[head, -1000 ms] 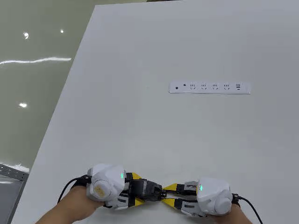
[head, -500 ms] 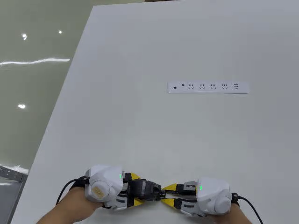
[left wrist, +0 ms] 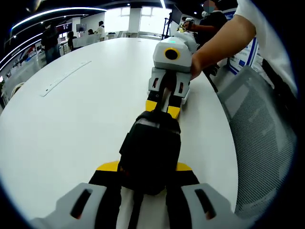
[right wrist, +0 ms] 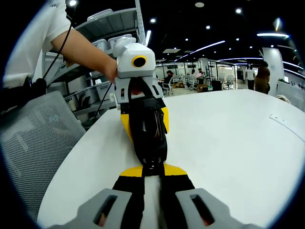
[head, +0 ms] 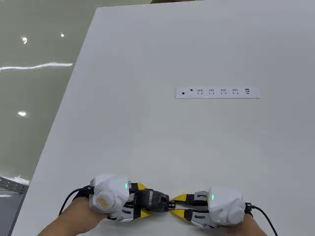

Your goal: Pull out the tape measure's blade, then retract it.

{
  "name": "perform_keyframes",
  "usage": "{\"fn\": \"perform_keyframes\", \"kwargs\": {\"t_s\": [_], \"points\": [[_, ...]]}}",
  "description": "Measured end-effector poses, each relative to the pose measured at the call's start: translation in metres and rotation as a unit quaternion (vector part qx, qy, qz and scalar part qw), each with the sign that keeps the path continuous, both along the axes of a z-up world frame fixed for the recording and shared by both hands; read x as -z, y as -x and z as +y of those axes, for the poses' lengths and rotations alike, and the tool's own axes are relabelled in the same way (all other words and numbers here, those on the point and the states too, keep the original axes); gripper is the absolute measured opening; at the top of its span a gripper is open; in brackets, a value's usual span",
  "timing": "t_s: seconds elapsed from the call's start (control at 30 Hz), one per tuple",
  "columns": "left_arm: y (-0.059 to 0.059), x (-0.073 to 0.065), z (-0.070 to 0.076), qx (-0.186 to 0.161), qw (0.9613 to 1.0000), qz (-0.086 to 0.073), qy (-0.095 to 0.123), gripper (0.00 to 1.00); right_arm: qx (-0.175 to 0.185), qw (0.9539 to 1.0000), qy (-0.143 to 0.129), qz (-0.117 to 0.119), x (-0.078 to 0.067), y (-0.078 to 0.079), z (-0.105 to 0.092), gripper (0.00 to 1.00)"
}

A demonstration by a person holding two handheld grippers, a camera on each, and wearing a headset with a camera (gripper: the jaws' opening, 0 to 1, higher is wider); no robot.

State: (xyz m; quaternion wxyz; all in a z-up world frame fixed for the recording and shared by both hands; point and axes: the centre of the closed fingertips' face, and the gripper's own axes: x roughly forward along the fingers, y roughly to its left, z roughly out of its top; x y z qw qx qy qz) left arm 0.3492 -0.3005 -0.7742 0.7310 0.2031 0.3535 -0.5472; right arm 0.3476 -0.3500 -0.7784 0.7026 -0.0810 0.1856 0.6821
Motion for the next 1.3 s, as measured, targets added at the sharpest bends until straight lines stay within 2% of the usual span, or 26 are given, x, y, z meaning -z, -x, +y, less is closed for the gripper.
{"fn": "perform_keyframes", "kwargs": {"t_s": [1.3], "points": [[0.0, 0.0, 0.0, 0.0, 1.0, 0.0, 0.004, 0.32, 0.012, 0.9999, -0.001, 0.008, 0.0, 0.001, -0.019, 0.1]]}}
